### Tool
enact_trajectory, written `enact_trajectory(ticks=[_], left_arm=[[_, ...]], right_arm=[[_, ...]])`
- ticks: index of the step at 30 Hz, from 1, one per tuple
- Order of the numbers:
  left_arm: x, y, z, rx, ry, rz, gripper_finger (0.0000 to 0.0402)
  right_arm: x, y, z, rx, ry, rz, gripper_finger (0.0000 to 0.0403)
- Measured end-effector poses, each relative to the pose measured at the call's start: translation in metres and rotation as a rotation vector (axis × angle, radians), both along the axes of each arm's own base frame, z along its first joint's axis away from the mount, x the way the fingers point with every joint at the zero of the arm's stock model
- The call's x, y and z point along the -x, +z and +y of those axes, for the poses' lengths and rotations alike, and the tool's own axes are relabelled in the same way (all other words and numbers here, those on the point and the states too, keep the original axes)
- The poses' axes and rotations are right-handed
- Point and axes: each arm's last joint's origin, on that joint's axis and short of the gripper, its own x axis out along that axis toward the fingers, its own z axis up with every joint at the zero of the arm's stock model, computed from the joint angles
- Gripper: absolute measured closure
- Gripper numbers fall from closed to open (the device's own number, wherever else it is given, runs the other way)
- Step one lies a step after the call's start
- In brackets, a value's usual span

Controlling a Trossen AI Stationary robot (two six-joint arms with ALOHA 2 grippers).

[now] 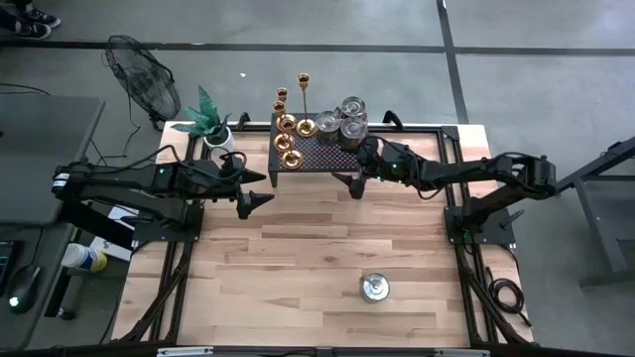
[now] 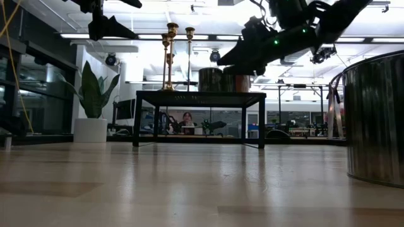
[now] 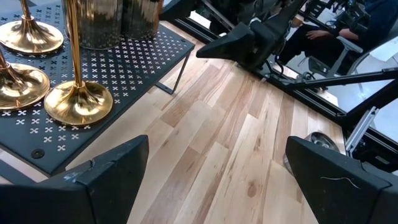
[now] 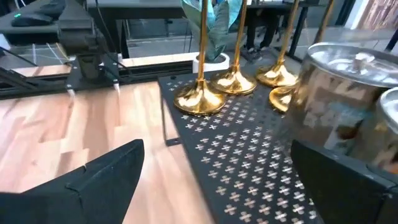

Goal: Pick & Place candle stick holders
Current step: Put the green scented candle on the shelf

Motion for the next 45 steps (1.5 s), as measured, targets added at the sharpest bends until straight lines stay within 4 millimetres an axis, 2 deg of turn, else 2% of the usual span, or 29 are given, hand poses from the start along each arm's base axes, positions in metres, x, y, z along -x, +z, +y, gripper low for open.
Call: enact_trajectory(ticks=[8,16,19,29,34,45], left_arm=[[0.0,0.0,0.0,0.0,0.0,0.0,0.0027],[0.0,0.0,0.0,0.0,0.0,0.0,0.0027],[0.0,0.0,0.0,0.0,0.0,-0.001,0.0027],[0.0,0.0,0.0,0.0,0.0,-0.001,0.0027],[0.0,0.0,0.0,0.0,0.0,0.0,0.0027],[0.0,0.0,0.0,0.0,0.0,0.0,0.0027]], right_arm=[[-0.001,-0.002,0.004,-0.147,0.057,0.017,0.0006],[0.0,-0.001,0.009,-0.213,0.218,0.015,0.0006],[0.004,0.003,0.018,-0.222,0.257,0.027,0.0006],[0.059,-0.003,0.069,-0.171,0.416,0.041,0.0006],[0.088,-0.012,0.093,-0.167,0.521,0.044,0.0006],[0.131,-0.053,0.13,-0.247,0.731,0.116,0.0006]])
